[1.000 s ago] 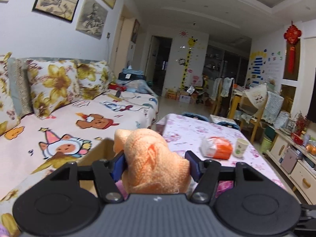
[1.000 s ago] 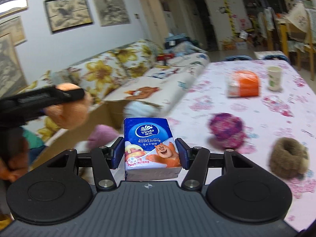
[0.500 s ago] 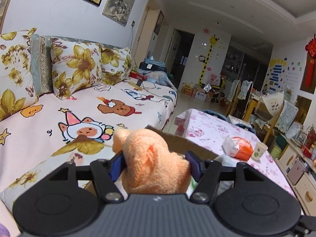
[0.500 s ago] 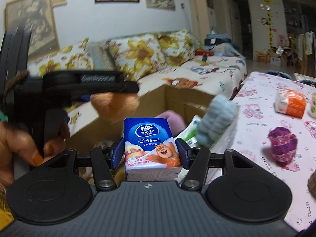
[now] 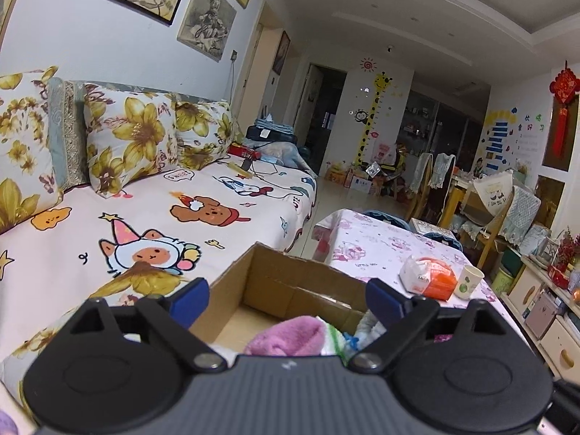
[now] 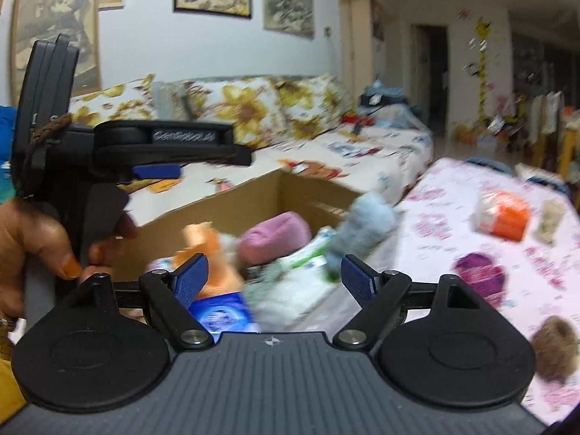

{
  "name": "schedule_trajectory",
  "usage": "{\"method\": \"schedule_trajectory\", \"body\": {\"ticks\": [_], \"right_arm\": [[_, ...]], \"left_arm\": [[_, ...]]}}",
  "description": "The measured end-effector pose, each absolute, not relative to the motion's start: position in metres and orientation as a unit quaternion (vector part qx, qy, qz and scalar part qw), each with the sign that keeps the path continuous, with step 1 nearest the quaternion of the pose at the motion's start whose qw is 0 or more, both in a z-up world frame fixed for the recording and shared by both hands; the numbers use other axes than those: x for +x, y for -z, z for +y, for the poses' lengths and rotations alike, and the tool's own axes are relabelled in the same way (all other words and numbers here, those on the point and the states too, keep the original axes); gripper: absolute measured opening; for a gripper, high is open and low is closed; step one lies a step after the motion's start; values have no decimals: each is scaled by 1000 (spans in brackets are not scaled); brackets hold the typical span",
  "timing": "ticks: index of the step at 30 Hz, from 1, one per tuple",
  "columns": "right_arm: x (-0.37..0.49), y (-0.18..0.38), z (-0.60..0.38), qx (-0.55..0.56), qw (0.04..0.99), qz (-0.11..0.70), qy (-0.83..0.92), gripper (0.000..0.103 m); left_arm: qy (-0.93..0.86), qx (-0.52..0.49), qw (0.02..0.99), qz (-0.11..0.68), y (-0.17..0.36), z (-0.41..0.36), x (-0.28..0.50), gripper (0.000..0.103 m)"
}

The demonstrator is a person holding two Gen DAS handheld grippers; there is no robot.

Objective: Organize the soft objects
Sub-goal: 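Carry the orange towel and blue tissue pack into the cardboard box and open both grippers, then withdraw both grippers from the box back over the table items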

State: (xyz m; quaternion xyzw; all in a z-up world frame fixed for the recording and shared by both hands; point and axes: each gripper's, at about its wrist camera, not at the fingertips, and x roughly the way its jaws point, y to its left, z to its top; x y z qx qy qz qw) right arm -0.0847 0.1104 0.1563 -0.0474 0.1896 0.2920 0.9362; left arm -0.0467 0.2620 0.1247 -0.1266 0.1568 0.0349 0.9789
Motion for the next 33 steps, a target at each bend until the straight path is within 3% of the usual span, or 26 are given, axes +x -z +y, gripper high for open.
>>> {"method": "schedule_trajectory", "body": {"ticks": [17, 21, 33], "right_arm": [[-75, -146, 47, 24, 962, 187, -196, 101], [-78, -141, 41, 33, 964, 187, -187, 101], [-70, -132, 18, 82, 965, 196, -155, 101]], "left_arm": [[-8, -62, 984, 166, -123, 213, -33, 94], [-3, -49, 986, 162, -124, 201, -32, 102], [12, -17, 990, 137, -127, 164, -31, 102]]}}
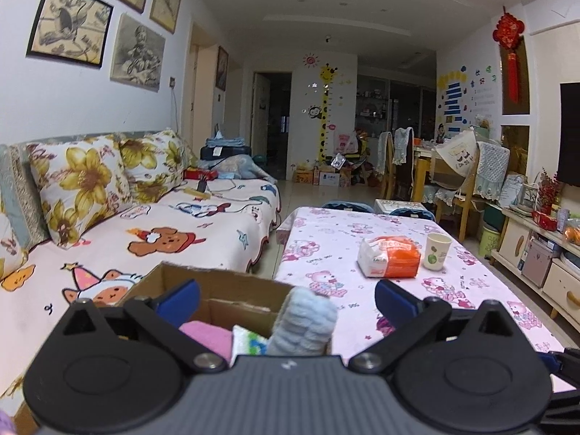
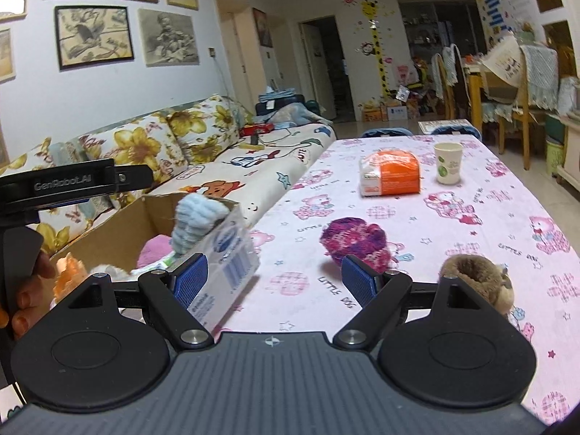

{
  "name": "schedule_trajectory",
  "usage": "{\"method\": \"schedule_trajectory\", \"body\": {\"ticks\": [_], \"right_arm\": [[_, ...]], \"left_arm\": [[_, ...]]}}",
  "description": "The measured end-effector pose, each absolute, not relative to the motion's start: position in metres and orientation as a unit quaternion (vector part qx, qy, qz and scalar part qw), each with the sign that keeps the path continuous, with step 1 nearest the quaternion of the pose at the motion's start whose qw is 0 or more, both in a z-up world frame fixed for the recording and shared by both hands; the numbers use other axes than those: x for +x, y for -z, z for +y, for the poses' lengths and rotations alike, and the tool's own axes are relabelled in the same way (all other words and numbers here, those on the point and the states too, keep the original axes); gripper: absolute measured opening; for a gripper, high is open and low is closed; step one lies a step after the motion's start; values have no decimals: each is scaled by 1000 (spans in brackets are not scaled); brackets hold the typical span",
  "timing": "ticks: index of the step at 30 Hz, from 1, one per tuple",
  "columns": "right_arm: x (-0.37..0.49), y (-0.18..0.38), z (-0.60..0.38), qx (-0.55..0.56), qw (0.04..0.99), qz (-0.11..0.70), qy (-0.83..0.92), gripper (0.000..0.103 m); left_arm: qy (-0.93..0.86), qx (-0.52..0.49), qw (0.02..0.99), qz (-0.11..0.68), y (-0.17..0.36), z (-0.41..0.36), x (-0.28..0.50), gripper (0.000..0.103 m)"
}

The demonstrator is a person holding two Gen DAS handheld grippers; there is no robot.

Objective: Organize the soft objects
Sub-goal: 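Withdraw both grippers from the box back over the table items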

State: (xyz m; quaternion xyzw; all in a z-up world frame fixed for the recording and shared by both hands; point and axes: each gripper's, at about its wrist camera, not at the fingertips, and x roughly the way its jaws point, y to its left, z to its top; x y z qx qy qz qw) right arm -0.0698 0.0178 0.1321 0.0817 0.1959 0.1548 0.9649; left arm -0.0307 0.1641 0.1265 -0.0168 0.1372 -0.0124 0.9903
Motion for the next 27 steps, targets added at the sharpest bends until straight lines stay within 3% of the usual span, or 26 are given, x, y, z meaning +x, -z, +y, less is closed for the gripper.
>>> {"method": "schedule_trajectory", "body": {"ticks": [27], "right_arm": [[-50, -115, -37, 144, 964, 218, -46, 103]], "left_arm": [[64, 67, 987, 131, -113, 84, -25, 102]]}}
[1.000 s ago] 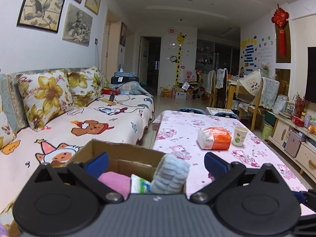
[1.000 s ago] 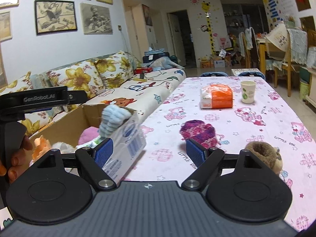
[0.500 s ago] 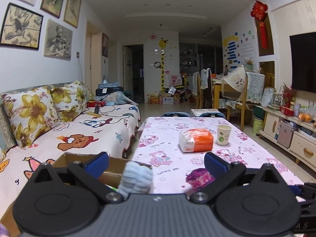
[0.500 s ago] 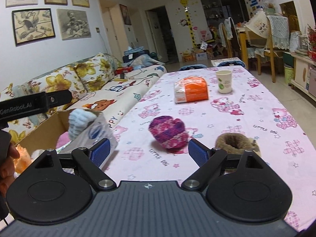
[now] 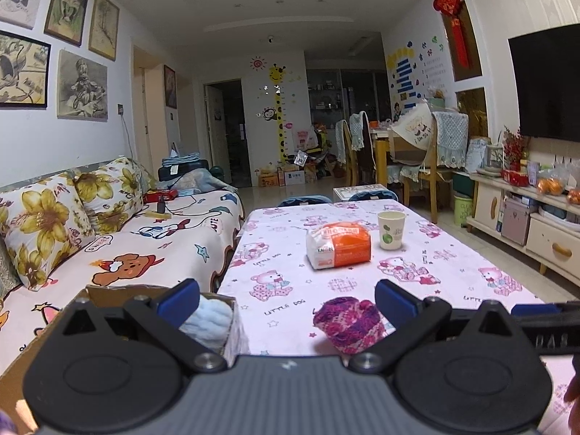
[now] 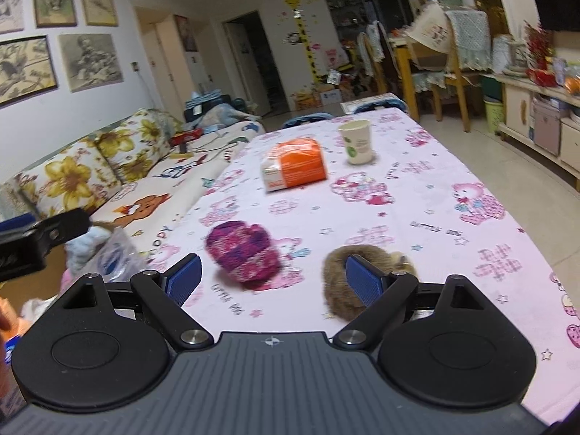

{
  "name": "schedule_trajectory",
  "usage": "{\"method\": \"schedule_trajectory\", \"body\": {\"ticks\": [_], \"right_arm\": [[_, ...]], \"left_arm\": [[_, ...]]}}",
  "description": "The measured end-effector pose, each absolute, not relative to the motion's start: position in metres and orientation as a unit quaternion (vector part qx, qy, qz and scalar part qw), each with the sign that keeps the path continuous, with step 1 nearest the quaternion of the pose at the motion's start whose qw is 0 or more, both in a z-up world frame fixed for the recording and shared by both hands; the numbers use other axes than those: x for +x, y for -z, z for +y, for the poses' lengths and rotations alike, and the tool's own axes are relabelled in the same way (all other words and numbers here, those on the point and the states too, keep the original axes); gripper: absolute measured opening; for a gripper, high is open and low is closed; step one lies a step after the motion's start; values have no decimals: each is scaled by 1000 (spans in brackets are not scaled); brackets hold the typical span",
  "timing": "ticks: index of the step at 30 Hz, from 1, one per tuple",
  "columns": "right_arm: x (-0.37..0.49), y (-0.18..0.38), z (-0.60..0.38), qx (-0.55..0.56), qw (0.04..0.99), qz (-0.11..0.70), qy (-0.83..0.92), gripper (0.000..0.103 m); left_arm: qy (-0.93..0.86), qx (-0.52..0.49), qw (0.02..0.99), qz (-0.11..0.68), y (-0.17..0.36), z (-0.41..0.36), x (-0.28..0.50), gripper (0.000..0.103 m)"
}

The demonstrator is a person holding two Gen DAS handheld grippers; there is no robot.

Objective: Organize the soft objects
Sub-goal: 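Withdraw both grippers from the box back over the table items, then grasp the brown fuzzy plush with the right gripper while the left grasps the pink knit mitten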

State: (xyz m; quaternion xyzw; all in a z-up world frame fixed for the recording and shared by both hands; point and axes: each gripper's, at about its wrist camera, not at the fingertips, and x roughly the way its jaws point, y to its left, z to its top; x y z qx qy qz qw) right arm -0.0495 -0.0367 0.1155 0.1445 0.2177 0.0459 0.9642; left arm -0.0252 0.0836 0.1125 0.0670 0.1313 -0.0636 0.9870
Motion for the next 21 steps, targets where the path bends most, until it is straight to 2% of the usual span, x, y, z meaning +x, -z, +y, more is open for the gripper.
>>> {"method": "schedule_trajectory", "body": {"ticks": [13, 21], "right_arm": [[-2, -73, -59, 153, 947, 281, -2, 103], [22, -67, -51, 65, 956, 287, 10, 103]], "left_arm": [[69, 98, 980, 156, -91, 59, -17, 102], [62, 105, 976, 181, -70, 49, -4, 102]]}}
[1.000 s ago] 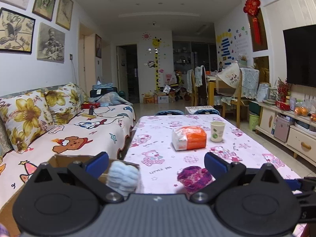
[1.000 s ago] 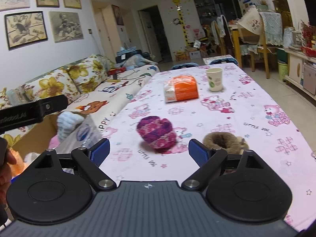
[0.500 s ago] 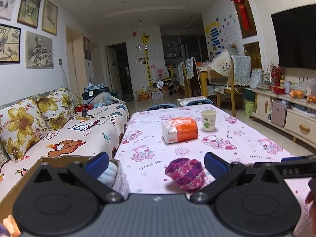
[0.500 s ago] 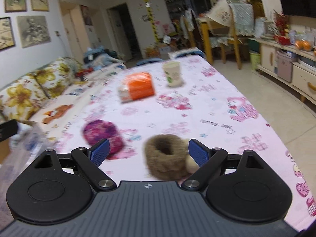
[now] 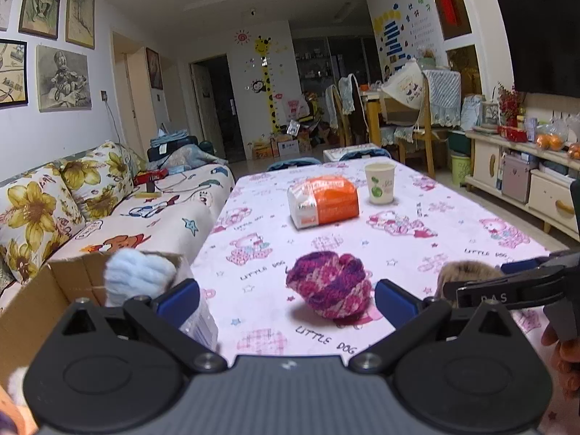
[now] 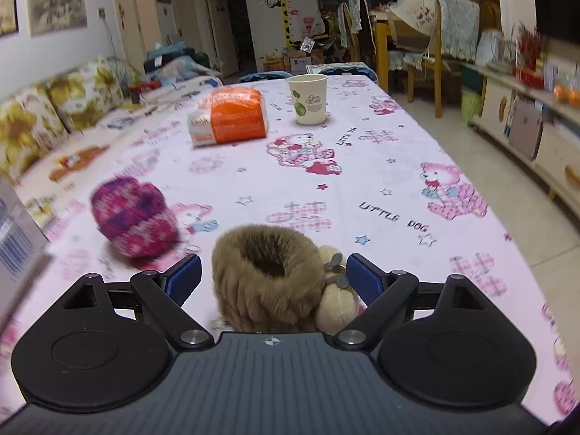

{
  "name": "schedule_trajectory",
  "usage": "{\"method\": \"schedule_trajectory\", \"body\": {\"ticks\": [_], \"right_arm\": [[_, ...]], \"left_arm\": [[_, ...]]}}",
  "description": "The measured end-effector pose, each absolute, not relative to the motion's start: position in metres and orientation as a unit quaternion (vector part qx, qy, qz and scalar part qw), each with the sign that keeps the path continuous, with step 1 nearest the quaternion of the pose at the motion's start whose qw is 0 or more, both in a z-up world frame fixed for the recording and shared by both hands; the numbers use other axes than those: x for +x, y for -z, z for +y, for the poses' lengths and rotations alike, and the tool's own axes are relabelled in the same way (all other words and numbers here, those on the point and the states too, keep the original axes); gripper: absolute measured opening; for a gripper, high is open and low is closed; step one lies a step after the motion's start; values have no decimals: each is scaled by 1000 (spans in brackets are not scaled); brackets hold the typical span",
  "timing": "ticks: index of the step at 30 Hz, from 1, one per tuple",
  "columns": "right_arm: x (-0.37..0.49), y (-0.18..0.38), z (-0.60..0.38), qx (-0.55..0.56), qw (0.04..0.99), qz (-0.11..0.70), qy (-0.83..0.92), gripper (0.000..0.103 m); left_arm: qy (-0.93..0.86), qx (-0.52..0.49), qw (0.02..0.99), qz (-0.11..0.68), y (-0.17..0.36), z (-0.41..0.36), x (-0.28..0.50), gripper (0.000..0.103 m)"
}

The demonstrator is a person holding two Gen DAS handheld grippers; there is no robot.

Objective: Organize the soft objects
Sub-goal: 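Grasp the brown fuzzy plush with the right gripper while the left grasps the pink knit mitten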

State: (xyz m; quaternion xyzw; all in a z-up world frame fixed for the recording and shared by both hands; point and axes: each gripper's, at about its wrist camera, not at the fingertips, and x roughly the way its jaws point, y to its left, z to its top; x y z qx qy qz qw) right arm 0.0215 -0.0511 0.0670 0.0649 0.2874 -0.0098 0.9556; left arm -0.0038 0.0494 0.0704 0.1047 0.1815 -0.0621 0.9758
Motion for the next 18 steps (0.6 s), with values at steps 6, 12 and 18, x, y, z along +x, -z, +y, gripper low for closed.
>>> {"method": "schedule_trajectory", "body": {"ticks": [6, 12, 18], "right_arm": [[29, -61, -59, 35, 958, 284, 8, 103], [32, -55, -70, 59, 957, 283, -2, 93], [30, -52, -79, 71, 958, 278, -2, 69]], "left_arm": [[52, 89, 973, 206, -52, 43, 10, 102], [45, 43, 972, 225, -41, 46, 24, 102], [57, 10, 972, 229, -35, 37, 40, 102]]}}
